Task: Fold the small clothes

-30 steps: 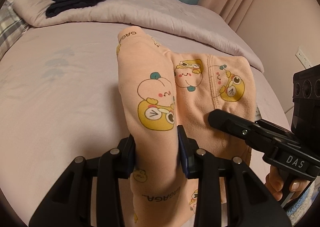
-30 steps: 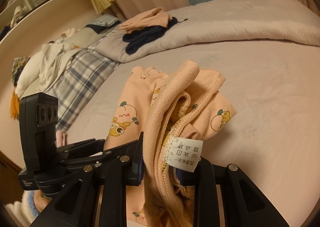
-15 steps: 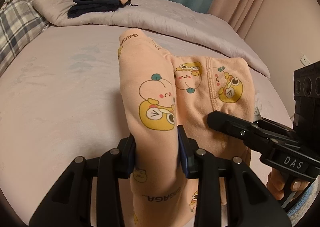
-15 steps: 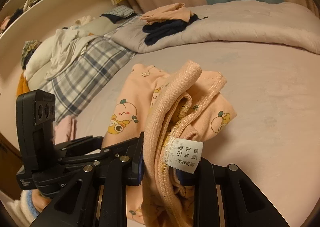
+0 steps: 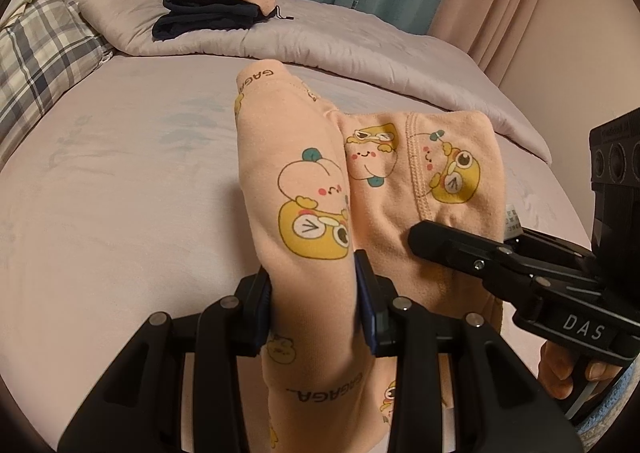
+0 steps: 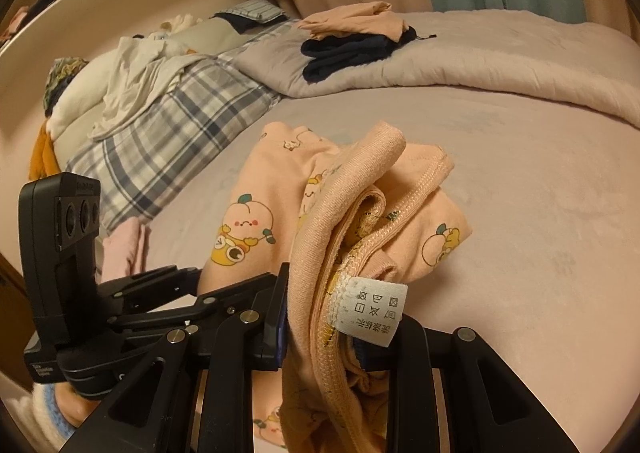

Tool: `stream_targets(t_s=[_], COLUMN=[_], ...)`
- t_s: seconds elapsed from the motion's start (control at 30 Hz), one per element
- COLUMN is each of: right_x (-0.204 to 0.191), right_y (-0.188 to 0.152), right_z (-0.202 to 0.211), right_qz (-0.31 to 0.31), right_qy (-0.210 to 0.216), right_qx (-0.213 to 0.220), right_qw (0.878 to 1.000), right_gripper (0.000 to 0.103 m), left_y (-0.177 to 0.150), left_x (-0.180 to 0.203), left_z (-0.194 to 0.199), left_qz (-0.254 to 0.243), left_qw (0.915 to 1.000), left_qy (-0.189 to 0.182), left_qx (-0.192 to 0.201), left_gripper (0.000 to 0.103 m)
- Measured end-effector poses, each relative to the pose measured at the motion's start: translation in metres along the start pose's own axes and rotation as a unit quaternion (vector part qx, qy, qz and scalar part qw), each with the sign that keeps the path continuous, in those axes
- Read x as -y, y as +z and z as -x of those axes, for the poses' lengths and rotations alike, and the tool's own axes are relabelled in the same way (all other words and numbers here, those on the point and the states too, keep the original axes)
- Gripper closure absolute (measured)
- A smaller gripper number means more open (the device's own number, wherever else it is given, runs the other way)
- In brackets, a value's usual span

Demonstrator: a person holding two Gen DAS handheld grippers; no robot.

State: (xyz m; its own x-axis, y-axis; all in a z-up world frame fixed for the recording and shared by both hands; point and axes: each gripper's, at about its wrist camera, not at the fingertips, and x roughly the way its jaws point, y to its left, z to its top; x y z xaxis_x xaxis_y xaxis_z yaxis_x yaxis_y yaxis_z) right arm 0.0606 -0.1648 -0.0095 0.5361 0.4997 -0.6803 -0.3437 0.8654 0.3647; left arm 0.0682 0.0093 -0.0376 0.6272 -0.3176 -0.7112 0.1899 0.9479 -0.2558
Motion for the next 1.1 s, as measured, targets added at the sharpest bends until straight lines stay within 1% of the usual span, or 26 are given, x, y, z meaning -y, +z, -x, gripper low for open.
stream_targets(t_s=[0.5,0.83,1.1], right_x=[-0.003,0.004,0.013], right_y=[0.007,0.003,-0.004], right_z=[-0.021,-0.02,-0.007], right_qz=[0.003,-0.011,-0.026], right_qy=[-0.004,-0.015,-0.028], right_qx=[-0.017,-0.022,-0.02], right_qw=[1.0,1.0,0.999], right_gripper=[0.075,0.075,0.075], left_y=[0.005,0.007,0.005], left_x=[-0.011,-0.004,0.019], left_z=[-0.017,-0.027,-0.032], left_qz=[0.017,0.015,-0.004], left_qw=[0.9998,0.9994,0.999], left_qy=[-0.002,-0.012,-0.023], left_qx=[-0.014,-0.029,-0.037], left_gripper=[0.068,0.068,0.068])
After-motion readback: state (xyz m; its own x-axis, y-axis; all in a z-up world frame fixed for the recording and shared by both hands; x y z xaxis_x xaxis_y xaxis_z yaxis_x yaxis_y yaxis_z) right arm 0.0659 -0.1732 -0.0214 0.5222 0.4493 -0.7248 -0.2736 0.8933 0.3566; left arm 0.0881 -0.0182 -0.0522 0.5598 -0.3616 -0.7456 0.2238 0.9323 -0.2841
